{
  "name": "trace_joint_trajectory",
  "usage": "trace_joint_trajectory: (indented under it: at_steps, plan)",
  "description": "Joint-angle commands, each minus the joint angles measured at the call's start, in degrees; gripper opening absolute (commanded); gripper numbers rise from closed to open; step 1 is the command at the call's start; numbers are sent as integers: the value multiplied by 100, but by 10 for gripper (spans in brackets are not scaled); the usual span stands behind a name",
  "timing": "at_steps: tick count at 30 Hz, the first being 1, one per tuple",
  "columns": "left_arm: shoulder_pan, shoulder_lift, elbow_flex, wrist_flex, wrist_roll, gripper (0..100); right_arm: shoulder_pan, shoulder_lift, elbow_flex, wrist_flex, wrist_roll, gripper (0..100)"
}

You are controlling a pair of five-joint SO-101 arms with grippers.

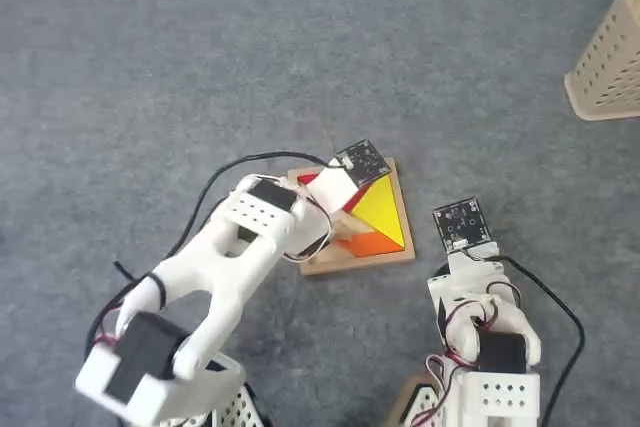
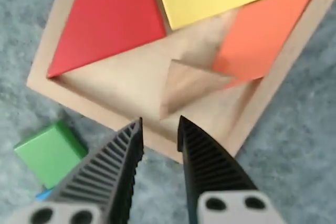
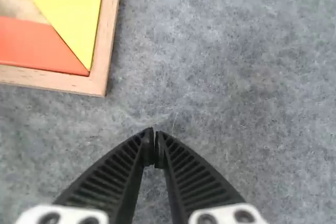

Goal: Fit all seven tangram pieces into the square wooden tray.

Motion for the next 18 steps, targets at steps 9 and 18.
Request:
trace_joint_trajectory:
  at_steps: [9,18]
  plan:
    - [35,527,-875,-132,-9,103,66,48,88,31,62,6]
    - [44,536,-919,-378,0,103,66,48,88,31,62,6]
